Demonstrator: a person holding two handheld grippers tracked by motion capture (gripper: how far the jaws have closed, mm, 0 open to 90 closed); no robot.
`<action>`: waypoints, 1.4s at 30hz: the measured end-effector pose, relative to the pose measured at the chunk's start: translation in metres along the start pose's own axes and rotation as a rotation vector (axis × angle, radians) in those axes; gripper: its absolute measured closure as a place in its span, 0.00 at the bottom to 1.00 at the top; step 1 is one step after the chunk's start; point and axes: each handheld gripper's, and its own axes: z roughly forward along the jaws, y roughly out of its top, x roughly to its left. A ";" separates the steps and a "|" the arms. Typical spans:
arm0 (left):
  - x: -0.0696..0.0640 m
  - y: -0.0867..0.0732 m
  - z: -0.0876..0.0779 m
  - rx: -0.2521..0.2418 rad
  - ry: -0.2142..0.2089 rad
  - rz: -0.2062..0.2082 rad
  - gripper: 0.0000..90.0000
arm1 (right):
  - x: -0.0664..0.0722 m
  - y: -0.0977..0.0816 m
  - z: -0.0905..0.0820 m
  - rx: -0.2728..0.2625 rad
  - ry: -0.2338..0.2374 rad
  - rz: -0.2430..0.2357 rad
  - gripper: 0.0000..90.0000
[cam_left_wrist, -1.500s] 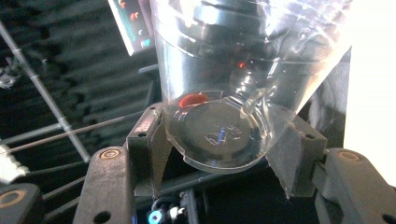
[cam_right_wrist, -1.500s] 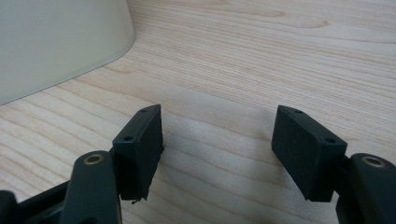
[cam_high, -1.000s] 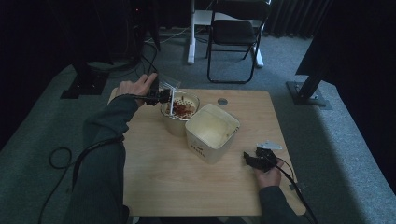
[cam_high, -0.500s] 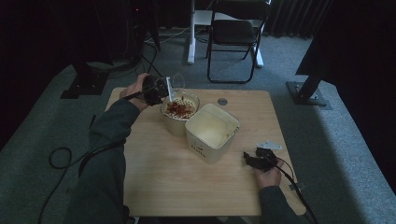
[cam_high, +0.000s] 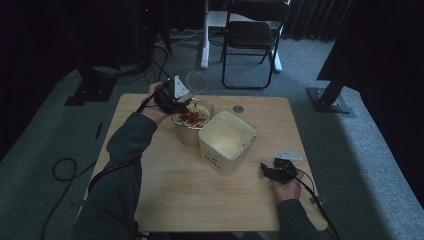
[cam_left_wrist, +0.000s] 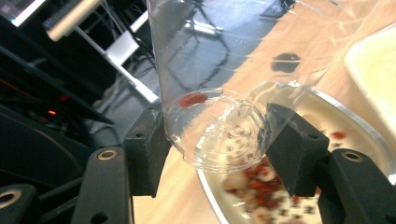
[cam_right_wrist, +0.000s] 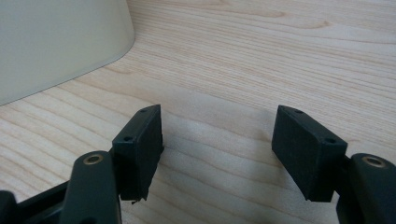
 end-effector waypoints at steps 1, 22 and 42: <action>-0.001 0.000 0.000 0.007 -0.009 -0.016 0.47 | 0.000 0.000 0.000 0.000 0.000 0.000 0.37; -0.054 0.009 -0.015 -0.125 -0.293 -0.202 0.46 | 0.000 0.000 0.000 -0.001 0.000 -0.001 0.37; -0.084 0.012 0.005 -0.100 -0.450 -0.226 0.19 | 0.000 0.000 0.001 -0.001 0.001 -0.003 0.36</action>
